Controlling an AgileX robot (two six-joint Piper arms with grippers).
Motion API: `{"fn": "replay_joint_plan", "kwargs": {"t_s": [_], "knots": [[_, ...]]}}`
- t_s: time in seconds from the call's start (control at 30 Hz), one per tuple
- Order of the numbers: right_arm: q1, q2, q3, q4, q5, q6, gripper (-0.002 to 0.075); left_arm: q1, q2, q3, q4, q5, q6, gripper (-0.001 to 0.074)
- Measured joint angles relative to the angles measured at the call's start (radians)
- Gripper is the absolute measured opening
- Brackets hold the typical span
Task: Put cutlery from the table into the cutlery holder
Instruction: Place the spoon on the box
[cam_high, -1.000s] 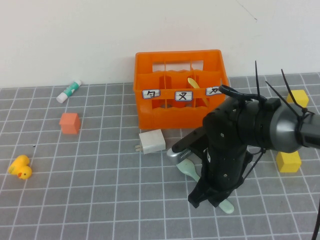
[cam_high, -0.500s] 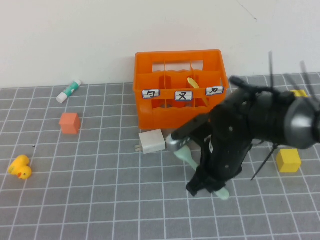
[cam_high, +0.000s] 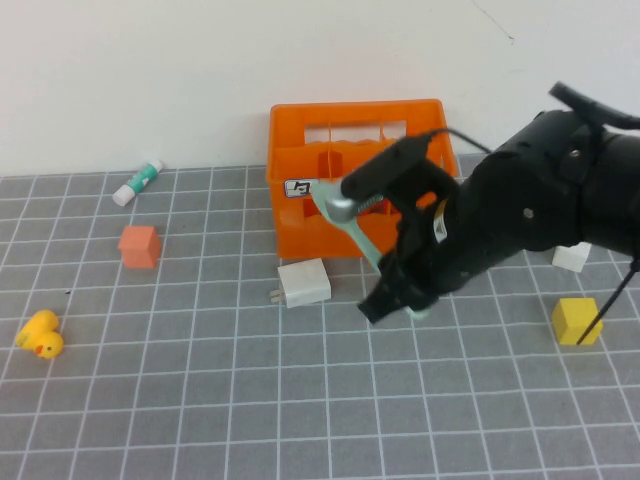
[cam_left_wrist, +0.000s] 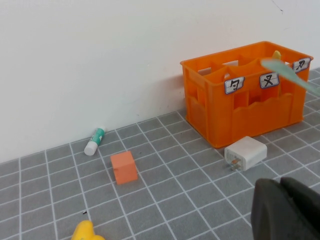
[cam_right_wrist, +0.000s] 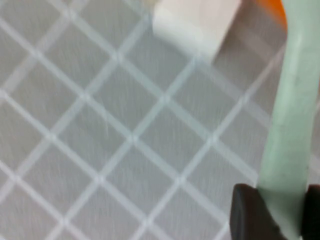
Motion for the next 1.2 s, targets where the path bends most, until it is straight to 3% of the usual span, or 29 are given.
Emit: {"fn": "replay_joint_plan", "kwargs": {"t_s": [0.23, 0.5, 0.73, 0.93, 1.2], "knots": [[0.0, -0.017, 0.002, -0.007, -0.259, -0.049, 0.0196, 0.0, 0.0, 0.0, 0.002, -0.002, 0.0, -0.0001], [0.0, 0.014, 0.002, -0.01, -0.792, -0.116, 0.0196, 0.0, 0.0, 0.0, 0.004, -0.004, 0.0, -0.0001], [0.0, 0.116, 0.002, -0.011, -1.083, -0.146, 0.0196, 0.0, 0.0, 0.0, 0.005, -0.004, 0.0, -0.0001], [0.0, 0.21, 0.003, 0.026, -1.187, -0.202, 0.0196, 0.0, 0.0, 0.0, 0.006, -0.004, 0.0, -0.0001], [-0.006, 0.274, 0.004, 0.333, -1.334, -0.292, 0.0196, 0.0, 0.0, 0.0, 0.006, -0.007, 0.0, -0.0001]]}}
